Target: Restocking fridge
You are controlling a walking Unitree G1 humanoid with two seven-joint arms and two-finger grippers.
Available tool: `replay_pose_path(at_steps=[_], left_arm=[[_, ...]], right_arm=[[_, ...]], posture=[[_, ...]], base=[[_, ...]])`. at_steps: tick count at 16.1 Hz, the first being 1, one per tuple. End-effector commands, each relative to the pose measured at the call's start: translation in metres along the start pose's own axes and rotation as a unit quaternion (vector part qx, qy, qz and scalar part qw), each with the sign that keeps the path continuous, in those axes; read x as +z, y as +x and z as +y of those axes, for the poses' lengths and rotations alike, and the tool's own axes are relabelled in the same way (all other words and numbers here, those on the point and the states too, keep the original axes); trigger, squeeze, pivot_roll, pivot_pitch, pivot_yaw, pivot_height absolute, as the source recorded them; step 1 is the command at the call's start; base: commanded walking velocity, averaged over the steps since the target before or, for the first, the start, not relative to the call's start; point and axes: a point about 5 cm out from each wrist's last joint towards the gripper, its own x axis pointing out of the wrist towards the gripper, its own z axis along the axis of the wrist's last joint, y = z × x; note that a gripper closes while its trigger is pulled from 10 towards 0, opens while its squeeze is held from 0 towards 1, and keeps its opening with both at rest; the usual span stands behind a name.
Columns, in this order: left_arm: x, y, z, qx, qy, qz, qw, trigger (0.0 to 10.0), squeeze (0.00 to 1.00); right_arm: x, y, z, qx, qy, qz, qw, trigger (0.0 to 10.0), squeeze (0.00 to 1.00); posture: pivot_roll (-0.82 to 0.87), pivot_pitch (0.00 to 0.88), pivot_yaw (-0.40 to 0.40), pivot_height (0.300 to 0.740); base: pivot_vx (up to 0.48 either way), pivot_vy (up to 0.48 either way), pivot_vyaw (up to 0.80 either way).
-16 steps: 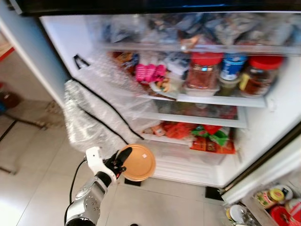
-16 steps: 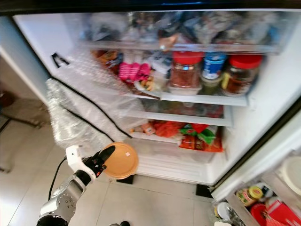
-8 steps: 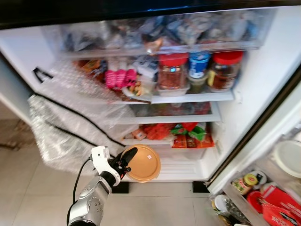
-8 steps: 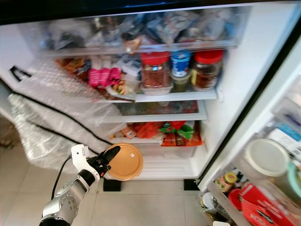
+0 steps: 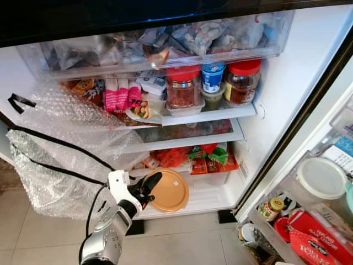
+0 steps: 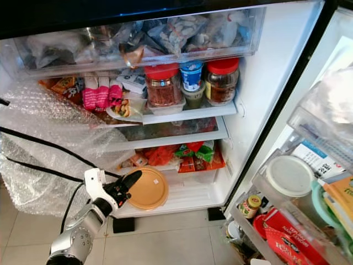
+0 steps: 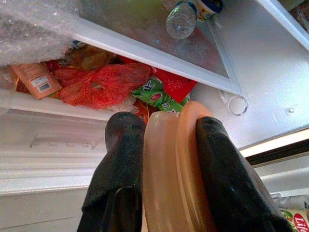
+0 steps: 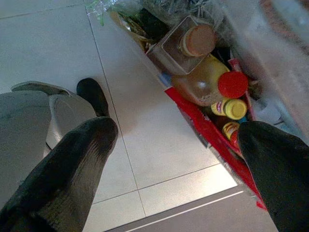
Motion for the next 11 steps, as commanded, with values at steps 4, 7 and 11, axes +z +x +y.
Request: replay_pose_path(at_steps=[4, 7, 11], left_arm=[[0.0033, -0.001, 0.0014, 0.007, 0.008, -0.002, 1.0, 10.0, 0.0], [0.0043, -0.0009, 0.0013, 0.008, 0.008, -0.004, 1.0, 10.0, 0.0], [0.0005, -0.002, 0.0021, 0.01, 0.007, 0.0, 1.0, 10.0, 0.0]], right_arm=[[-0.0117, -0.0018, -0.0021, -0.002, 0.006, 0.021, 1.0, 10.0, 0.0], [-0.0103, -0.0016, -0.0025, -0.002, 0.007, 0.018, 1.0, 10.0, 0.0], [-0.0072, -0.0011, -0.0023, 0.001, 0.008, 0.01, 1.0, 10.0, 0.0]], posture=[[-0.02, 0.142, 0.077, 0.74], [-0.02, 0.14, 0.079, 0.74], [-0.02, 0.136, 0.077, 0.74]], base=[[0.0, 0.0, -0.57], [0.0, 0.0, 0.0], [0.0, 0.0, 0.0]])
